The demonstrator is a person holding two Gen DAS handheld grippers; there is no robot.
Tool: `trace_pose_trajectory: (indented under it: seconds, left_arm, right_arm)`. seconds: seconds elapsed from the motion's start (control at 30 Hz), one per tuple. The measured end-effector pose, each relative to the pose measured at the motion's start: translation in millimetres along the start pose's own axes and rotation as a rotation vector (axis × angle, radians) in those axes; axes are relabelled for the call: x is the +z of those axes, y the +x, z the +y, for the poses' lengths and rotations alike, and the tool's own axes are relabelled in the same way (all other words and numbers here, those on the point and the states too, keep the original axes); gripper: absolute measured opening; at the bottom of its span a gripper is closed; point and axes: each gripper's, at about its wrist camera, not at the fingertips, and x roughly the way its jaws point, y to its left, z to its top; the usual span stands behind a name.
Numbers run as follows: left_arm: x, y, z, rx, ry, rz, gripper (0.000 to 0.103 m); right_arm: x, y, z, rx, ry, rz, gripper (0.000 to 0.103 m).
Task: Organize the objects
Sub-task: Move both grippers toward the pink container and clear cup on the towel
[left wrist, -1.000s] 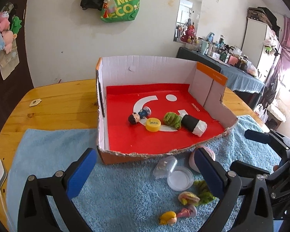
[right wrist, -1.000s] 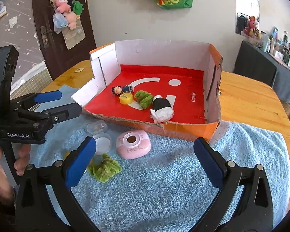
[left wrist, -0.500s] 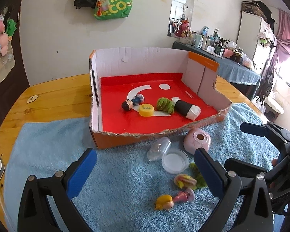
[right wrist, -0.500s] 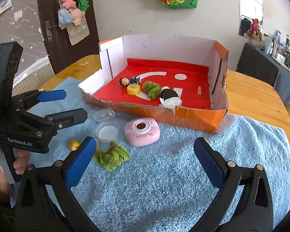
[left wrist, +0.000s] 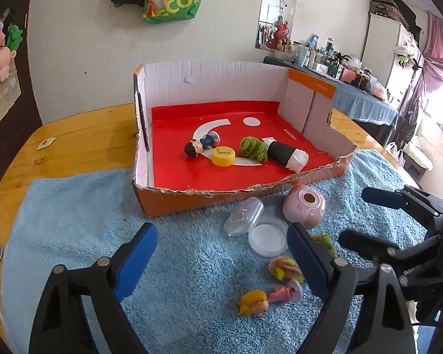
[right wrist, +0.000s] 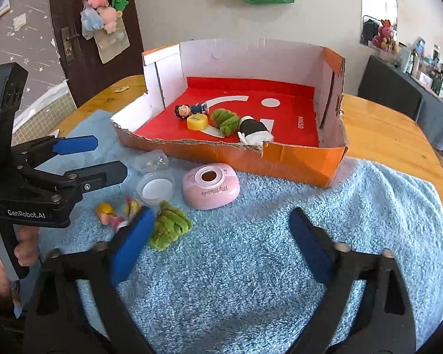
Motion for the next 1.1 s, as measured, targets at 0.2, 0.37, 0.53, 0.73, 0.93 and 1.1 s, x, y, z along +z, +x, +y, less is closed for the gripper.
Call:
trace_pose_trajectory:
  seconds: [0.2,0.37,0.53,0.73,0.93,1.1]
  left_arm:
    - [2,9,3,-0.021,-0.010,0.023,0.070]
    - [4,17,5,-0.042,-0.012,0.039,0.059]
    - [4,24,3,-0.063,-0.003,0.053,0.050]
    - [6,27,-2,-0.059,0.027,0.049,0.050]
    - [9,30,-2,-0.056,0.045,0.061,0.044]
    - [9,32,-4,-0.061,0.050,0.061,0.044]
  right_arm:
    - [4,11,4,0.003,-0.032,0.028,0.072]
    - [10,20,3,0.007,-0.035,0.047,0.066]
    - [15,25,2,-0.004,-0.046,0.060,0.066]
    - [17,34,5,-0.009,-0.078,0.086,0.066]
    - [21,39,4,-0.007,-0.072,0.089,0.065]
    - [23,41,4,-0.004,-0.075,0.093,0.065]
